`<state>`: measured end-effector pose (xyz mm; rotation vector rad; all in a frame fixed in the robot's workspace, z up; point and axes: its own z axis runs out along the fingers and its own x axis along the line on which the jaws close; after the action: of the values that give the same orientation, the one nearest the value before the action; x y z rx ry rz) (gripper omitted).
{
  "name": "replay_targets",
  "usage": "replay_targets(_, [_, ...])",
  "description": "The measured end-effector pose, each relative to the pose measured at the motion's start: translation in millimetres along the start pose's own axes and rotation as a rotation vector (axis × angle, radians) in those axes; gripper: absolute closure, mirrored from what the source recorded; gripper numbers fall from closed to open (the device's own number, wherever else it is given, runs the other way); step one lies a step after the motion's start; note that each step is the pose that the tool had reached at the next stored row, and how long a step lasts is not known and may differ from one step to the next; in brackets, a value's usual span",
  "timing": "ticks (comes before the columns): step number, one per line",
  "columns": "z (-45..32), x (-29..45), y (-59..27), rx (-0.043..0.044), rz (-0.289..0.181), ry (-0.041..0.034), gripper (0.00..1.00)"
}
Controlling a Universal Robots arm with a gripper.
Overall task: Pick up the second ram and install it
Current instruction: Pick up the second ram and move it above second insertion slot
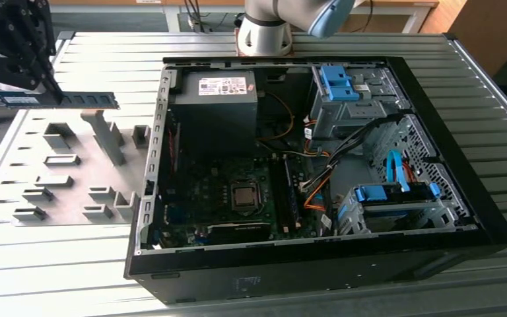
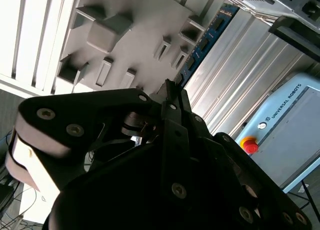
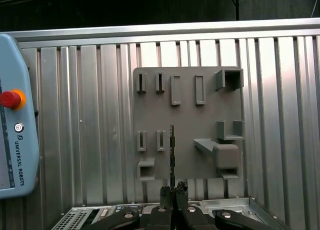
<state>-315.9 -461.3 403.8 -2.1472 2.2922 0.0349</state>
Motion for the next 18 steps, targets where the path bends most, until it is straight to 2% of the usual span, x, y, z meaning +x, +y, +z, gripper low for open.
replay_targets(18, [-0.4, -1.7, -26.5, -0.0001, 0.0, 0.0001, 0.86])
